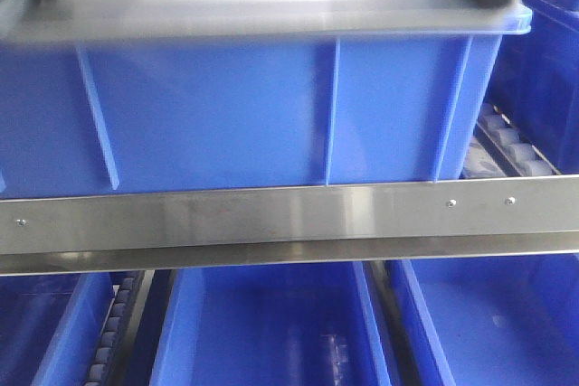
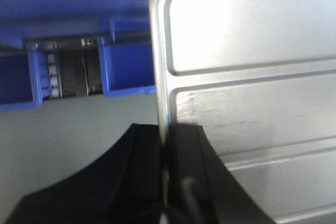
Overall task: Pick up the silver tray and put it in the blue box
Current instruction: 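Lower the tray into the blue bin and open both grippers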
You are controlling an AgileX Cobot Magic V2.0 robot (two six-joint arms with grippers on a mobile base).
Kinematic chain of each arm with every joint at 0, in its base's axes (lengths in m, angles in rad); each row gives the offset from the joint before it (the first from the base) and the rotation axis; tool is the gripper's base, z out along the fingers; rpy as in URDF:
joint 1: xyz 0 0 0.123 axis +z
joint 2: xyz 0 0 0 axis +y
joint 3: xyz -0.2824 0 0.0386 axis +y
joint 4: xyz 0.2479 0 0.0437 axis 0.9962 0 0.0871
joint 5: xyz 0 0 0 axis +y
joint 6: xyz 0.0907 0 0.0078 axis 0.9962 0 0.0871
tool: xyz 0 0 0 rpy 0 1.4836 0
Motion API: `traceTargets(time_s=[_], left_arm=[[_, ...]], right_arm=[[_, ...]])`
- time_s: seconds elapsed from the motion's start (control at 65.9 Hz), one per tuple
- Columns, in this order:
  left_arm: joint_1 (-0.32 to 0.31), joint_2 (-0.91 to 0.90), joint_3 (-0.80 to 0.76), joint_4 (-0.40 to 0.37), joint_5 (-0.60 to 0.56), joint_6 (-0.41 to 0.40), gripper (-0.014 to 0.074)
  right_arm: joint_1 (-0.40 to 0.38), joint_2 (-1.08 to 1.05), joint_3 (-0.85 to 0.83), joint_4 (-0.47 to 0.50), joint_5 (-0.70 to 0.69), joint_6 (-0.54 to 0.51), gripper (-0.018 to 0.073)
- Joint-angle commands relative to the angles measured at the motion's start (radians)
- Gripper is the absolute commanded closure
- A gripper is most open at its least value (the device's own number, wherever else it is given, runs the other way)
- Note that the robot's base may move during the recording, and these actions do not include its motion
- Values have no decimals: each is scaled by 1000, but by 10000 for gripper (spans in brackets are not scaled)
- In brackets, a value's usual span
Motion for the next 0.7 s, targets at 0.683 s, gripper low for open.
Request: traceTargets(time_s=[0.683], left_arm=[[283,404,-470,-184,-271,322,610]], right_arm=[[-269,485,-623,339,-172,-459,487]])
